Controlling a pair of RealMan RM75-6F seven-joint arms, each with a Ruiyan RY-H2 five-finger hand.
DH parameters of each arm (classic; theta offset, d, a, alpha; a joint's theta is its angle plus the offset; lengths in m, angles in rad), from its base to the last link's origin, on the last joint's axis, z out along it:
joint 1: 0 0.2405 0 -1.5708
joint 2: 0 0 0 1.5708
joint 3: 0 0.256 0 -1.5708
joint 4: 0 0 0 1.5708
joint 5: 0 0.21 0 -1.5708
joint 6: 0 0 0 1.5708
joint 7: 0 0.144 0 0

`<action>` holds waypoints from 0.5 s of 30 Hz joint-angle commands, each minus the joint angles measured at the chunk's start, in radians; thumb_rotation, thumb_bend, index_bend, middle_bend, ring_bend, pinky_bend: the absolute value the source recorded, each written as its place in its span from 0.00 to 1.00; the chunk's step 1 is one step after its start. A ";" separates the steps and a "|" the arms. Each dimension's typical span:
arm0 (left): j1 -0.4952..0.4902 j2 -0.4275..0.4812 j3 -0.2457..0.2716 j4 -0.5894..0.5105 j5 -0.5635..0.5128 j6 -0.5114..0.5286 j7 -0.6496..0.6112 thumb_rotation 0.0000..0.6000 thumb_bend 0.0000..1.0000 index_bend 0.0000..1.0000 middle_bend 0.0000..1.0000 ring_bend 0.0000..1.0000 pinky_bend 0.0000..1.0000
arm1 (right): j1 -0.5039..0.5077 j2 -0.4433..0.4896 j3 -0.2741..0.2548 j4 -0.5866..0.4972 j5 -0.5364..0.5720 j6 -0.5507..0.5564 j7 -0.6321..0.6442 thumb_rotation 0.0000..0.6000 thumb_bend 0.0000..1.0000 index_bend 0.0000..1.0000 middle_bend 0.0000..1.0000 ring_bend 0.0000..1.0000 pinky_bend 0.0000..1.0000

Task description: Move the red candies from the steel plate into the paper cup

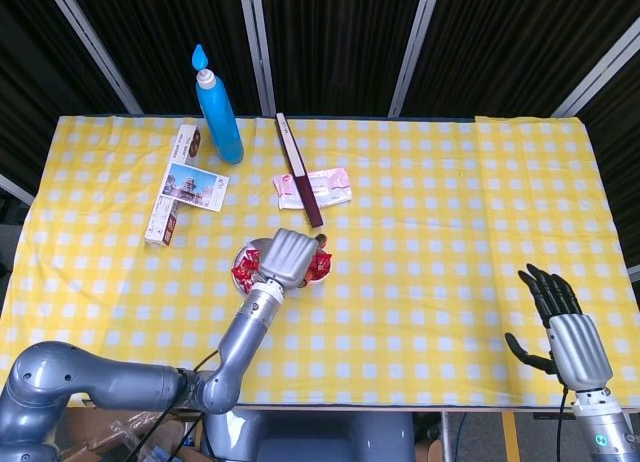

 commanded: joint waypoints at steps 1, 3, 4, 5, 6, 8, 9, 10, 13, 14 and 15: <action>0.018 0.020 -0.002 -0.032 0.032 0.022 -0.034 1.00 0.30 0.32 0.93 0.97 1.00 | 0.000 0.000 0.000 0.002 0.000 0.000 0.001 1.00 0.39 0.00 0.00 0.00 0.00; 0.036 0.039 -0.002 -0.064 0.060 0.042 -0.063 1.00 0.30 0.31 0.92 0.96 1.00 | 0.000 0.000 0.000 0.004 0.000 0.000 0.002 1.00 0.39 0.00 0.00 0.00 0.00; 0.051 0.054 0.001 -0.087 0.085 0.058 -0.083 1.00 0.30 0.30 0.91 0.95 0.99 | 0.000 0.000 0.000 0.005 0.000 0.000 0.002 1.00 0.39 0.00 0.00 0.00 0.00; 0.069 0.072 0.008 -0.113 0.115 0.078 -0.105 1.00 0.30 0.29 0.89 0.94 0.99 | -0.001 0.000 0.000 0.006 -0.002 0.002 0.002 1.00 0.39 0.00 0.00 0.00 0.00; 0.089 0.091 0.018 -0.140 0.146 0.098 -0.125 1.00 0.29 0.27 0.87 0.91 0.97 | 0.000 -0.001 -0.001 0.007 -0.002 0.001 0.001 1.00 0.39 0.00 0.00 0.00 0.00; 0.146 0.146 0.048 -0.210 0.224 0.157 -0.171 1.00 0.29 0.26 0.80 0.86 0.93 | 0.001 -0.002 -0.002 0.011 -0.006 0.001 -0.001 1.00 0.39 0.00 0.00 0.00 0.00; 0.167 0.167 0.063 -0.235 0.253 0.178 -0.187 1.00 0.28 0.25 0.75 0.81 0.89 | 0.001 -0.003 -0.002 0.013 -0.007 0.002 -0.001 1.00 0.39 0.00 0.00 0.00 0.00; 0.199 0.198 0.086 -0.267 0.296 0.207 -0.211 1.00 0.28 0.24 0.69 0.76 0.85 | 0.001 -0.005 -0.001 0.015 -0.008 0.004 -0.003 1.00 0.39 0.00 0.00 0.00 0.00; 0.319 0.314 0.181 -0.359 0.431 0.306 -0.298 1.00 0.28 0.21 0.49 0.59 0.68 | 0.002 -0.010 0.001 0.025 -0.008 0.004 -0.016 1.00 0.39 0.00 0.00 0.00 0.00; 0.356 0.352 0.217 -0.379 0.475 0.331 -0.326 1.00 0.28 0.20 0.44 0.55 0.65 | 0.003 -0.012 0.002 0.029 -0.009 0.004 -0.025 1.00 0.39 0.00 0.00 0.00 0.00; 0.398 0.394 0.258 -0.394 0.521 0.362 -0.354 1.00 0.27 0.17 0.36 0.48 0.60 | 0.003 -0.014 0.002 0.035 -0.011 0.005 -0.036 1.00 0.39 0.00 0.00 0.00 0.00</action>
